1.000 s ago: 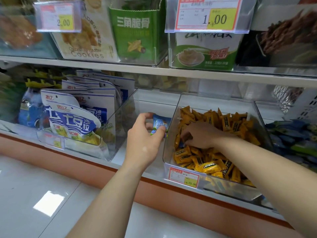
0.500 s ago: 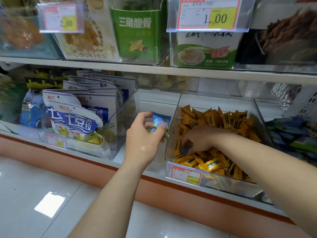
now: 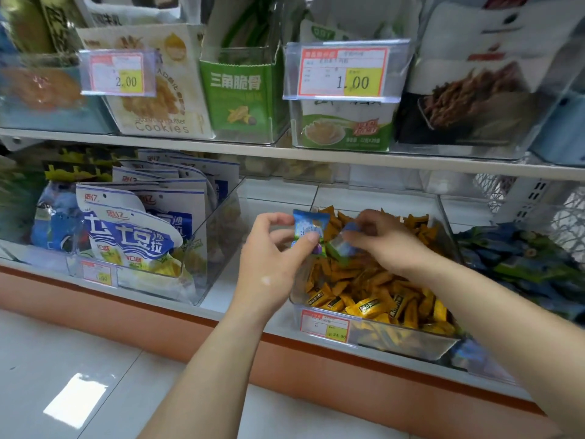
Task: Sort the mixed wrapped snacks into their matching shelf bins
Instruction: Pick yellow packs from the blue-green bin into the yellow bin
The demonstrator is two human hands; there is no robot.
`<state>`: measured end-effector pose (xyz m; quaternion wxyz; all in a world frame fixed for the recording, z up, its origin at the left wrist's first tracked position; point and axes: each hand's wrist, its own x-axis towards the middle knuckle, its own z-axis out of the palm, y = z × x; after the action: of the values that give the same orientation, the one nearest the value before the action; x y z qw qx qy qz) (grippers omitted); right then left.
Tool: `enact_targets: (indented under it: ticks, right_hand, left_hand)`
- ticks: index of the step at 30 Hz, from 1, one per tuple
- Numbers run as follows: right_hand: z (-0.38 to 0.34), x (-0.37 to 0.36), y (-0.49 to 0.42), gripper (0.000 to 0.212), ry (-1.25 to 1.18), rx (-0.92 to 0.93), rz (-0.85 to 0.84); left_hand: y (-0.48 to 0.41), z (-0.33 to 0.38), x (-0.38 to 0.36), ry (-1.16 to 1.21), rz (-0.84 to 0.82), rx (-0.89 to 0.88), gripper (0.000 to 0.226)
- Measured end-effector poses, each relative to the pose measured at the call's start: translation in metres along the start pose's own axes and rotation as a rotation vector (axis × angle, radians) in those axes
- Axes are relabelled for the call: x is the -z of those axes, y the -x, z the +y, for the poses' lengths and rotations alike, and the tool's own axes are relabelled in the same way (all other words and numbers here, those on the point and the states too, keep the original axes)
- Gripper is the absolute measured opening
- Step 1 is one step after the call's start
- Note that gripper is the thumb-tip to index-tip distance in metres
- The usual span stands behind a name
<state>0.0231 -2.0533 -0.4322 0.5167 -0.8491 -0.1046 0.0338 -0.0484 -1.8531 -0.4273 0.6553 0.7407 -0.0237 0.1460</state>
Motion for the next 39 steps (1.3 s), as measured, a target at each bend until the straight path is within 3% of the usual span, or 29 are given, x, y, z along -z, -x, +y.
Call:
enact_targets:
  ticks: [2, 6, 11, 16, 18, 22, 24, 27, 29, 31, 33, 36, 39]
  right_hand:
    - [-0.007, 0.01, 0.027, 0.015, -0.408, -0.138, 0.036]
    - [-0.013, 0.033, 0.077, 0.032, -0.811, -0.271, -0.003]
    - [-0.011, 0.056, 0.116, 0.068, -0.749, -0.16, 0.037]
    - [0.009, 0.077, 0.13, 0.053, -0.754, -0.152, 0.114]
    - [0.019, 0.088, 0.128, 0.041, -0.583, -0.134, 0.245]
    - [0.042, 0.126, 0.109, 0.031, 0.183, 0.075, 0.562]
    - [0.051, 0.145, 0.091, 0.029, 0.42, 0.043, 0.493]
    - [0.061, 0.157, 0.068, 0.057, 0.767, -0.211, 0.219]
    - [0.054, 0.153, 0.057, 0.064, 0.924, -0.287, 0.278]
    - [0.04, 0.141, 0.047, 0.061, 1.014, -0.201, 0.403]
    - [0.024, 0.117, 0.032, 0.052, 0.98, -0.059, 0.394]
    - [0.008, 0.07, 0.002, 0.04, 0.752, 0.039, 0.122]
    - [0.005, 0.022, -0.038, 0.028, 0.711, 0.172, -0.101]
  left_hand:
    - [0.008, 0.006, -0.015, 0.022, -0.094, 0.017, 0.032]
    - [0.02, 0.013, -0.054, -0.03, -0.159, -0.081, 0.012]
    - [0.035, 0.022, -0.101, -0.085, -0.105, -0.134, 0.006]
    - [0.043, 0.029, -0.132, 0.037, -0.226, -0.045, 0.007]
    - [0.041, 0.026, -0.132, -0.037, -0.248, -0.051, 0.013]
    - [0.028, 0.02, -0.111, -0.465, -0.207, -0.255, 0.014]
    - [0.019, 0.02, -0.095, -0.623, -0.206, -0.27, 0.013]
    - [0.006, 0.016, -0.069, -0.754, -0.159, -0.252, 0.017]
    - [-0.003, 0.012, -0.053, -0.783, -0.076, -0.237, 0.025]
    - [-0.011, 0.005, -0.039, -0.796, -0.003, -0.198, 0.04]
    - [-0.018, -0.006, -0.027, -0.776, 0.033, -0.128, 0.051]
    - [-0.023, -0.023, -0.015, -0.736, -0.02, 0.013, 0.046]
    - [-0.023, -0.034, -0.011, -0.733, -0.053, 0.05, 0.029]
